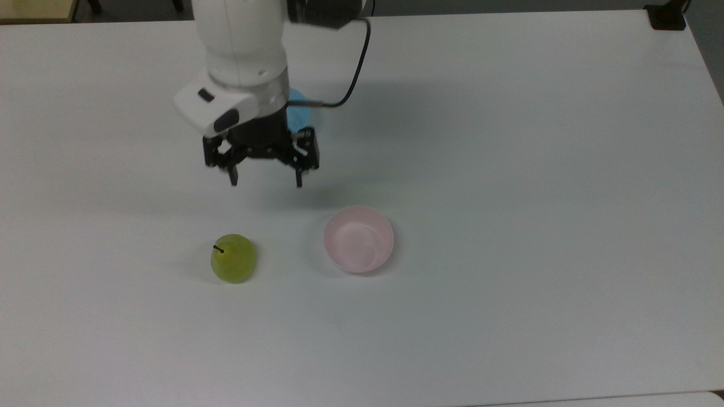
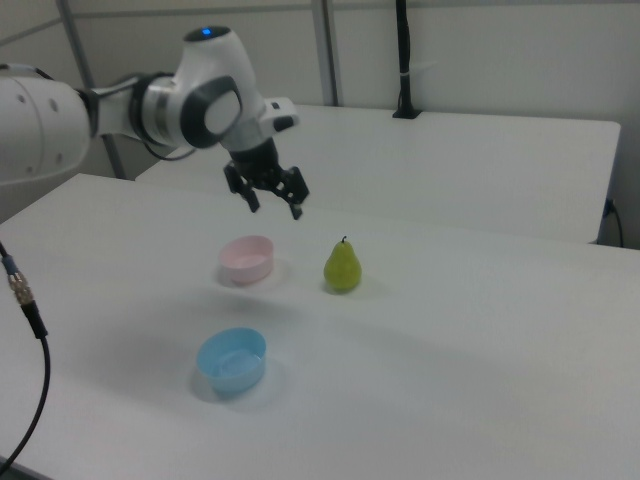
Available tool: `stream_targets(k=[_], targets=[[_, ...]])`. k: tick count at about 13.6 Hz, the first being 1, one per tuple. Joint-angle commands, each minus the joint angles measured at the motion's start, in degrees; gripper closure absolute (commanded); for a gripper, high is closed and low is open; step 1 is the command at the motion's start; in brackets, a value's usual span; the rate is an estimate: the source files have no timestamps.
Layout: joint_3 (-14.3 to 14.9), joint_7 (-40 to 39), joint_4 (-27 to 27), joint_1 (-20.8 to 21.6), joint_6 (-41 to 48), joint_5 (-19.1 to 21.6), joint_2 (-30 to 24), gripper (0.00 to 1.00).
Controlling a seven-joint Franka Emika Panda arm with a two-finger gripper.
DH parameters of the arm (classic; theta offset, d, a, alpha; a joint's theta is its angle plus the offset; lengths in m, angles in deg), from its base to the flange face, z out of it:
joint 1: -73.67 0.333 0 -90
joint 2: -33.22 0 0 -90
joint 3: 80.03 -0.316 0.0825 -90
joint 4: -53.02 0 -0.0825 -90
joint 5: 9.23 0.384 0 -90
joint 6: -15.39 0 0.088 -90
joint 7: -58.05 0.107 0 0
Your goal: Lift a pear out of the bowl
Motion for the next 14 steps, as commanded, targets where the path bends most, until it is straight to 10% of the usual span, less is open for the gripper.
stream_targets(k=[1, 14], targets=[[0.46, 3.90, -3.38, 3.29, 11.30, -0.66, -8.41, 0.00], [0.29, 4.96, -3.65, 4.53, 25.13, -2.06, -16.95, 0.00]])
